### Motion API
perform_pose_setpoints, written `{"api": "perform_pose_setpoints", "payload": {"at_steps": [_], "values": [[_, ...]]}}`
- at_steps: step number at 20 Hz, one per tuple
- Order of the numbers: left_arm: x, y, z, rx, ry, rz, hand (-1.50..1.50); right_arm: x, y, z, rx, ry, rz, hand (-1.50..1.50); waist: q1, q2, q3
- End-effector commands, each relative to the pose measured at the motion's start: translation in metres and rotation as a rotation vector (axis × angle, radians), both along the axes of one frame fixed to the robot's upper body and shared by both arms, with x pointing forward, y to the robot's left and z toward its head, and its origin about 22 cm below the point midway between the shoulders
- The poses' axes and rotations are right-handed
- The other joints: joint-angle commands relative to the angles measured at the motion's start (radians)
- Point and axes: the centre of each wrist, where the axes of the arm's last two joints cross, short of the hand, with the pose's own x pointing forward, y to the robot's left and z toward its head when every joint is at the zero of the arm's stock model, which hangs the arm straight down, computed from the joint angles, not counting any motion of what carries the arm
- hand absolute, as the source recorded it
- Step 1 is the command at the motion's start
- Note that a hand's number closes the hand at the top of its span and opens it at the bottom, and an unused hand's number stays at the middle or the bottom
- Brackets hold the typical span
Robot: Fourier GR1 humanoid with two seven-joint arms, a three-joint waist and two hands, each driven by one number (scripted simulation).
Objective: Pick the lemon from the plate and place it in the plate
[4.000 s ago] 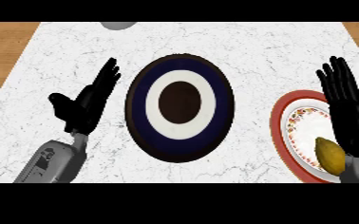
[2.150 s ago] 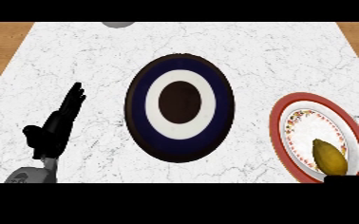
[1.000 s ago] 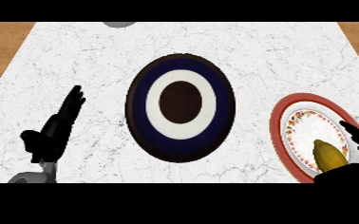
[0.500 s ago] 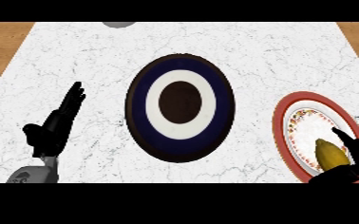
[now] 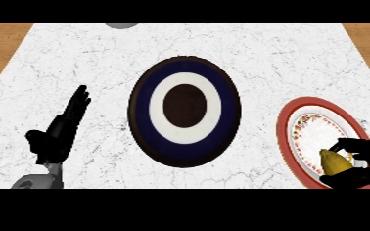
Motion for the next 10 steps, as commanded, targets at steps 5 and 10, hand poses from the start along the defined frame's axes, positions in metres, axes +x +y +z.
{"api": "perform_pose_setpoints", "payload": {"at_steps": [5,10], "values": [[-0.003,0.004,0.005,0.008,0.011,0.007,0.0,-0.008,0.04,-0.007,-0.092,-0.168,0.076,1.5,0.001,0.007,0.018],[-0.007,0.016,0.0,-0.013,0.021,0.04,0.0,-0.071,0.09,-0.025,-0.177,-0.508,0.106,1.5,-0.048,-0.008,0.018]]}}
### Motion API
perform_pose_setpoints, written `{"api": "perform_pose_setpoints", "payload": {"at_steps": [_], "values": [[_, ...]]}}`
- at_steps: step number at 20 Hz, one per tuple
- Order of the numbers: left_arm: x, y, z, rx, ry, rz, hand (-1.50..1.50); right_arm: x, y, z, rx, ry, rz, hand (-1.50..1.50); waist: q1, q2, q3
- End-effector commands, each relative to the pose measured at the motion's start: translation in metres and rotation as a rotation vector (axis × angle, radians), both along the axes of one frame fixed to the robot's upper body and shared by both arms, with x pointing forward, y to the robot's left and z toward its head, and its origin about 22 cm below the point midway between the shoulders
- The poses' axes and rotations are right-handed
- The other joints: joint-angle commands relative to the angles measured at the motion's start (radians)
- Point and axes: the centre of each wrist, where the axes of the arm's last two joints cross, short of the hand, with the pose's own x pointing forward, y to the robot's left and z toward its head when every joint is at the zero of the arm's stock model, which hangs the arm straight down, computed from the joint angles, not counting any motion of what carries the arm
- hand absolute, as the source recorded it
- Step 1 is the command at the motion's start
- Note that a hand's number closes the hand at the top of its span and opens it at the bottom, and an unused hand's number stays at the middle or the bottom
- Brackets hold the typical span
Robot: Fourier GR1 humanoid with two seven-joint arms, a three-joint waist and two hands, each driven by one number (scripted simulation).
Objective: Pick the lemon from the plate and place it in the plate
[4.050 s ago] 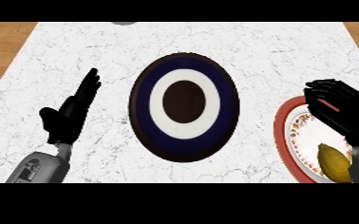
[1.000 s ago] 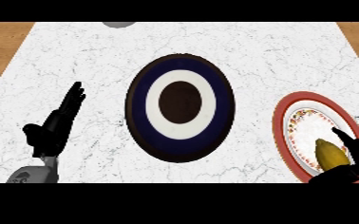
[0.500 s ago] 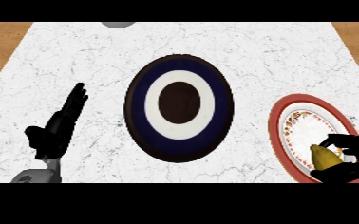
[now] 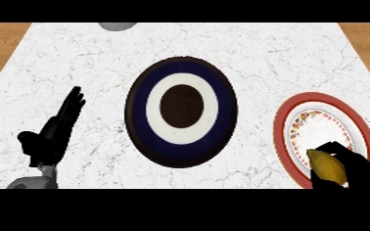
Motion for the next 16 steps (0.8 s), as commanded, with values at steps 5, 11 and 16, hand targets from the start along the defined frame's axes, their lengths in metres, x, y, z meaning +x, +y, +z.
{"api": "perform_pose_setpoints", "payload": {"at_steps": [5,11,16], "values": [[-0.005,0.001,0.002,-0.005,0.006,0.027,0.0,-0.083,0.066,-0.005,-0.066,-0.414,0.042,1.5,-0.015,-0.001,0.01],[0.007,-0.002,0.007,-0.002,0.006,-0.002,0.0,-0.13,0.091,0.03,-0.107,-0.54,0.048,1.5,0.001,0.006,0.009],[0.003,-0.009,0.001,-0.003,-0.007,0.001,0.0,-0.142,0.107,0.059,-0.166,-0.724,0.02,1.5,0.0,0.006,0.009]]}}
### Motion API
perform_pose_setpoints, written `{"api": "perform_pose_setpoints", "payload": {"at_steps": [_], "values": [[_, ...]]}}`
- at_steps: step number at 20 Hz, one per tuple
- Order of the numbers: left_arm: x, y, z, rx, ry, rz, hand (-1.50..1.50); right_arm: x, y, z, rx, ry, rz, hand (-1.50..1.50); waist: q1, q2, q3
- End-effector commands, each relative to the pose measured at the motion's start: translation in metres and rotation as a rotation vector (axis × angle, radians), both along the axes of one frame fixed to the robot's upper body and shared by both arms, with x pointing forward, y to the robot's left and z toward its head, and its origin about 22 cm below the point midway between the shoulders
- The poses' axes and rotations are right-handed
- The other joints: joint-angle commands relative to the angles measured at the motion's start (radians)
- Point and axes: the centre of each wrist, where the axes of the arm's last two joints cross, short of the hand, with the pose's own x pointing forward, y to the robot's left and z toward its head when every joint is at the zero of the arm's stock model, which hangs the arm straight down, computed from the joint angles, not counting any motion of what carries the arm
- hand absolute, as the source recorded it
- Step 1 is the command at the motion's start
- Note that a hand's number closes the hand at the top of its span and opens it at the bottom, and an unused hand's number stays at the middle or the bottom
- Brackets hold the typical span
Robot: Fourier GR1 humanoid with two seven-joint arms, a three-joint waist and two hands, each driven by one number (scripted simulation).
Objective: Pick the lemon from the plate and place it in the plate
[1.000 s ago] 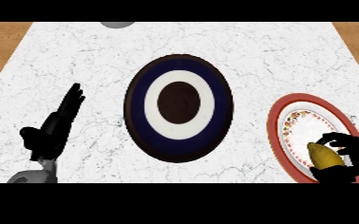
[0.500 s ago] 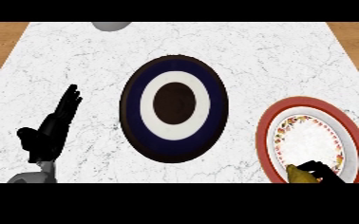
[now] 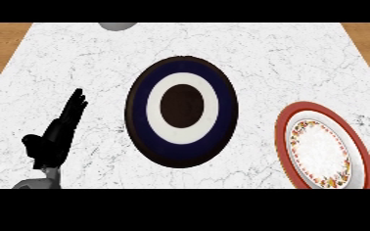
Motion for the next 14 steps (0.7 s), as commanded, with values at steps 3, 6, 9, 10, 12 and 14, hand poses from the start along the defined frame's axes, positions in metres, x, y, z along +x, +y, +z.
{"api": "perform_pose_setpoints", "payload": {"at_steps": [3,6,9,10,12,14], "values": [[0.009,0.003,0.001,0.006,-0.02,0.0,0.0,-0.01,0.01,0.038,-0.05,-0.209,-0.033,1.5,0.008,0.003,0.001],[0.005,-0.002,-0.001,0.003,-0.015,-0.008,0.0,-0.013,0.035,0.05,-0.028,-0.241,0.009,1.5,0.013,0.004,0.0],[0.009,0.006,0.003,0.006,-0.001,-0.013,0.0,-0.002,0.037,0.07,0.001,-0.246,0.008,1.5,0.022,0.008,-0.001],[0.015,-0.002,-0.002,-0.001,-0.008,-0.002,0.0,0.005,0.032,0.063,0.001,-0.239,0.038,1.5,0.022,0.007,0.0],[0.009,0.013,0.01,0.016,-0.003,-0.032,0.0,0.015,0.04,0.074,-0.013,-0.229,0.019,1.5,0.034,0.01,0.0],[0.012,-0.003,0.004,0.012,-0.017,-0.031,0.0,0.029,0.054,0.067,-0.027,-0.208,0.032,1.5,0.031,0.009,0.0]]}}
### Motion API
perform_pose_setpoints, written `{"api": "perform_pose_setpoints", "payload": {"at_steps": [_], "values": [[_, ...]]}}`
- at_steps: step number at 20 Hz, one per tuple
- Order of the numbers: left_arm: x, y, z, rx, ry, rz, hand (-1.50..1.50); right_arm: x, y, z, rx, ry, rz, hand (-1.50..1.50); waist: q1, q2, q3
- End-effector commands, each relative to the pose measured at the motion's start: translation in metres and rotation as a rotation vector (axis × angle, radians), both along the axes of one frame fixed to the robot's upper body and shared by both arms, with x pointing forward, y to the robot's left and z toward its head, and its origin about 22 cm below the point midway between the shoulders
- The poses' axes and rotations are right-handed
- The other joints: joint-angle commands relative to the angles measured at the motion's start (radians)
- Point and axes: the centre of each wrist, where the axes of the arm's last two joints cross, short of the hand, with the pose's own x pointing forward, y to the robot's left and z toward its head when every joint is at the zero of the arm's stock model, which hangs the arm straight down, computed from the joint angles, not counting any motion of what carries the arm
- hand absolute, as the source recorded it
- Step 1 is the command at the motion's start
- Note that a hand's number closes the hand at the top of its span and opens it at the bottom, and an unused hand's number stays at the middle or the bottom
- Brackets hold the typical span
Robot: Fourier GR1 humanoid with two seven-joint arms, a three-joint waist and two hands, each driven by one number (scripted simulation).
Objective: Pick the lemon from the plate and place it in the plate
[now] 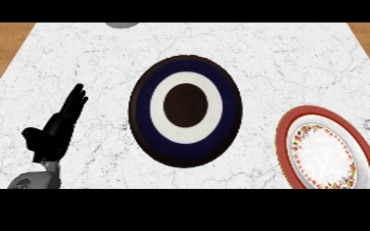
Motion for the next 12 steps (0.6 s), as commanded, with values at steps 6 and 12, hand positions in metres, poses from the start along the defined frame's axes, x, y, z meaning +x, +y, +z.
{"api": "perform_pose_setpoints", "payload": {"at_steps": [6,12], "values": [[0.001,-0.005,-0.005,0.004,-0.014,-0.043,0.0,0.059,0.047,0.032,-0.004,-0.006,0.081,1.5,0.021,0.007,-0.001],[-0.004,0.0,0.003,0.013,0.001,-0.03,0.0,0.117,0.082,0.043,0.017,0.016,0.139,1.5,0.022,0.002,0.001]]}}
